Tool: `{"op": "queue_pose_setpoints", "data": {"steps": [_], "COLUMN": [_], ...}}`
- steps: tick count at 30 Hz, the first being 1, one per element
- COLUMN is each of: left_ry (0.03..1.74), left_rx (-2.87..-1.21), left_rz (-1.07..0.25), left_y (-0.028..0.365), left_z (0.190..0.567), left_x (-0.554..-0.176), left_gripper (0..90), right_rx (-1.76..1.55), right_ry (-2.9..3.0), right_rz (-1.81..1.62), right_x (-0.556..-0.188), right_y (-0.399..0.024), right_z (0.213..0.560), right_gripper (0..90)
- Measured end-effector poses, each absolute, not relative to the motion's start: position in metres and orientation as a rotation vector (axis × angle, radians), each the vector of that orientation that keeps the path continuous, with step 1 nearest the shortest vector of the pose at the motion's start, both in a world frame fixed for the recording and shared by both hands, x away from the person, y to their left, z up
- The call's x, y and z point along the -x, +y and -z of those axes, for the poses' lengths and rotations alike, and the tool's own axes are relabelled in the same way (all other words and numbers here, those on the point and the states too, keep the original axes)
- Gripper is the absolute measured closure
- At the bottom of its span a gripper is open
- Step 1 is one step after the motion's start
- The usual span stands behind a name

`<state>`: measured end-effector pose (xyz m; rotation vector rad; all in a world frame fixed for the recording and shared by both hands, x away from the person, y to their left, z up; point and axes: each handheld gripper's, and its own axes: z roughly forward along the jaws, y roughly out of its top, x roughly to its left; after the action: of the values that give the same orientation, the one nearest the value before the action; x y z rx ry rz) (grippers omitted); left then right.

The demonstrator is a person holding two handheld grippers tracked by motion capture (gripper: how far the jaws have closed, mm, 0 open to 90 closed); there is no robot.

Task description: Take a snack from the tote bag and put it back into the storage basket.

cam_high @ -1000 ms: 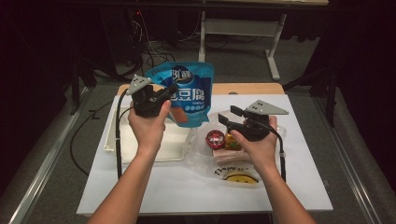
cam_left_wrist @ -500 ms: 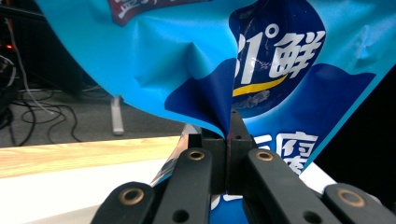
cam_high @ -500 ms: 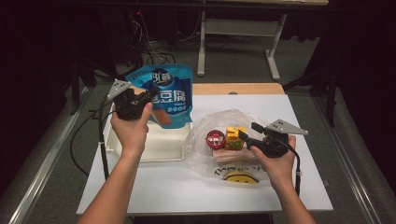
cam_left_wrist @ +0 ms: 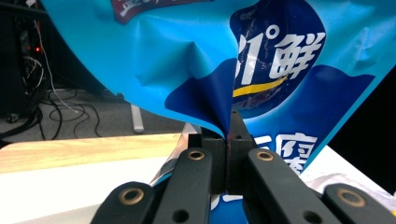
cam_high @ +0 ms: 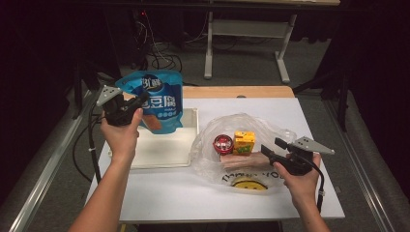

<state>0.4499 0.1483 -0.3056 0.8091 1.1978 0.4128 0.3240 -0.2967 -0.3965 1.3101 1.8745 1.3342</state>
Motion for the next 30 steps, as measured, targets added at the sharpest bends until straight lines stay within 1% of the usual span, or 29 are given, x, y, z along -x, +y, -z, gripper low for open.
{"op": "queue_pose_setpoints", "data": {"steps": [5, 12, 18, 19, 27, 29, 30], "left_ry": [1.216, 1.223, 1.234, 1.229, 1.251, 1.254, 1.257], "left_rx": [-0.789, -0.812, -0.791, -0.789, -0.777, -0.805, -0.784], "left_rz": [-0.402, -0.422, -0.408, -0.423, -0.445, -0.455, -0.457], "left_y": [0.163, 0.172, 0.187, 0.191, 0.203, 0.205, 0.207], "left_z": [0.324, 0.341, 0.358, 0.363, 0.37, 0.376, 0.377], "left_x": [-0.461, -0.474, -0.484, -0.486, -0.491, -0.492, -0.492], "left_gripper": [89.8, 89.8, 89.6, 89.6, 89.5, 89.5, 89.4], "right_rx": [-1.331, -1.327, -1.331, -1.341, -1.35, -1.363, -1.361], "right_ry": [1.871, 1.862, 1.87, 1.861, 1.854, 1.855, 1.856], "right_rz": [-1.323, -1.338, -1.331, -1.34, -1.337, -1.334, -1.332], "right_x": [-0.318, -0.314, -0.313, -0.313, -0.313, -0.313, -0.314], "right_y": [-0.303, -0.305, -0.303, -0.304, -0.307, -0.306, -0.307], "right_z": [0.407, 0.407, 0.41, 0.41, 0.412, 0.414, 0.414], "right_gripper": [35.2, 35.2, 35.3, 35.5, 35.8, 35.8, 35.9]}}
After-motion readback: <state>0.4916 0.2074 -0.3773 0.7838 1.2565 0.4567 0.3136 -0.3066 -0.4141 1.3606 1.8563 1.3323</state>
